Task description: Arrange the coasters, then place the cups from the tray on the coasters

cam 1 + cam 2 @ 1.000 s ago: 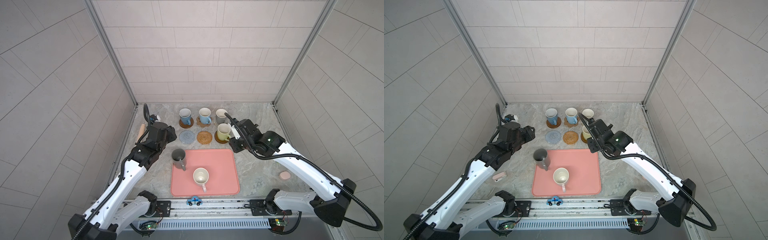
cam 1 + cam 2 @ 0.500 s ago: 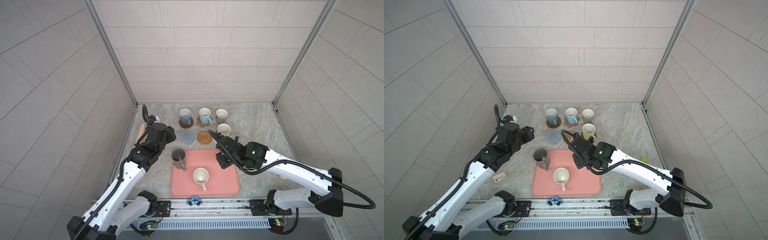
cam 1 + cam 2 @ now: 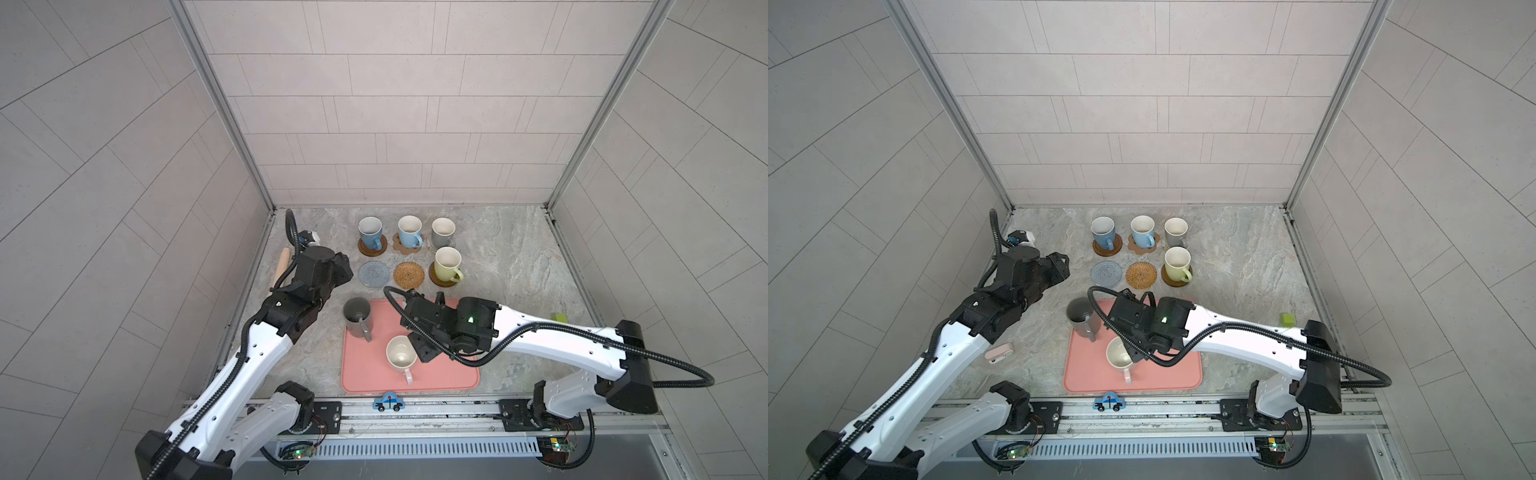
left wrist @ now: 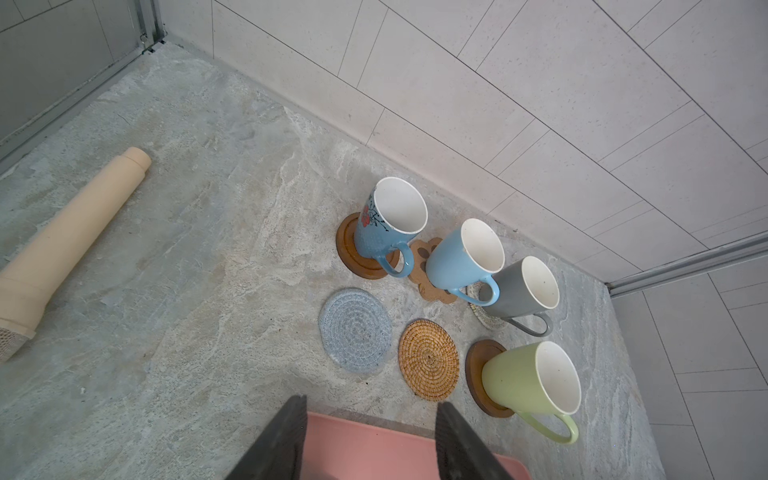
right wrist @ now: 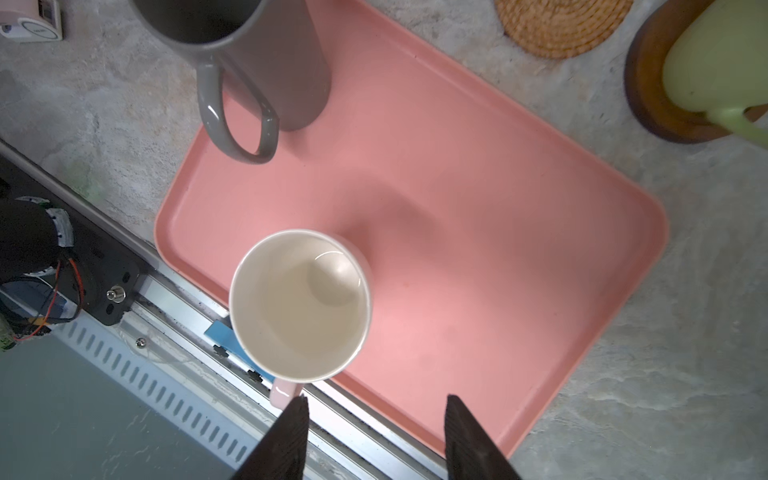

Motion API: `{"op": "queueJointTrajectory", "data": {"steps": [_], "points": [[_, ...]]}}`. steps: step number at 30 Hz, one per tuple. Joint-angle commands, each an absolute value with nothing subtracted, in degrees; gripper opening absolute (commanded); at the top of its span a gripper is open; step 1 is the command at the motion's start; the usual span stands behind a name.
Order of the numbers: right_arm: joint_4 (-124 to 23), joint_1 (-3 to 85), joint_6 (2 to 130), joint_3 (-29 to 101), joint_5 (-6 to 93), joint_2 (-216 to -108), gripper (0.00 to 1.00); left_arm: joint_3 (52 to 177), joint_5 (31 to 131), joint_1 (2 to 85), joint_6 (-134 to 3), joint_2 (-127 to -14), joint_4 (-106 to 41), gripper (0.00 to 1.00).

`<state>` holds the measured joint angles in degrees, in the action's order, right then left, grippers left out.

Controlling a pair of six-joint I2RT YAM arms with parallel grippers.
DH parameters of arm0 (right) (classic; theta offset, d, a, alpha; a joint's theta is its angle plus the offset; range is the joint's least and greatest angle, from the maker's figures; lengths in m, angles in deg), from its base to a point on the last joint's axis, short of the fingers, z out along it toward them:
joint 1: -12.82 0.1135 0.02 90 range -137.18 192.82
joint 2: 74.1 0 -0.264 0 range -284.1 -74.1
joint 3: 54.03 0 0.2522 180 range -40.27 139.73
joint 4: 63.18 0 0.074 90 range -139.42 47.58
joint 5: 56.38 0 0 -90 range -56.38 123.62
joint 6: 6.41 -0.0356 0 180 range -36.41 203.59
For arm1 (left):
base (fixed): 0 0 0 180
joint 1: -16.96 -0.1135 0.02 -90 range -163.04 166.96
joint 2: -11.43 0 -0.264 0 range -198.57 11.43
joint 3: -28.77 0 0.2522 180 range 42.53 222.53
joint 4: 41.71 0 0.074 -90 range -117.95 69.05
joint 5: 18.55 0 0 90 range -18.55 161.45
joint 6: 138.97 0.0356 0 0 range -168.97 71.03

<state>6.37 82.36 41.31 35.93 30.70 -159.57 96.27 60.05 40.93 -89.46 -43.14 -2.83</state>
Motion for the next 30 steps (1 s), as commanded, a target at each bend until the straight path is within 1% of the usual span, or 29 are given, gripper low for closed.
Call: {"op": "queueJointTrajectory", "data": {"steps": [1, 8, 30], "points": [[7.32, 84.85, 37.36, 36.20, 29.52, -161.95, 0.58, 95.38, 58.95, 40.64, -90.15, -42.54, -3.58, 0.57], [8.06, 87.89, 37.38, 38.71, 30.10, -166.97, 0.60, 95.08, 59.66, 40.61, -90.12, -42.79, -3.65, 0.56], [8.38, 90.87, 34.65, 38.23, 30.98, -170.51, 0.60, 94.26, 58.96, 40.68, -90.19, -41.80, -3.36, 0.57]]}}
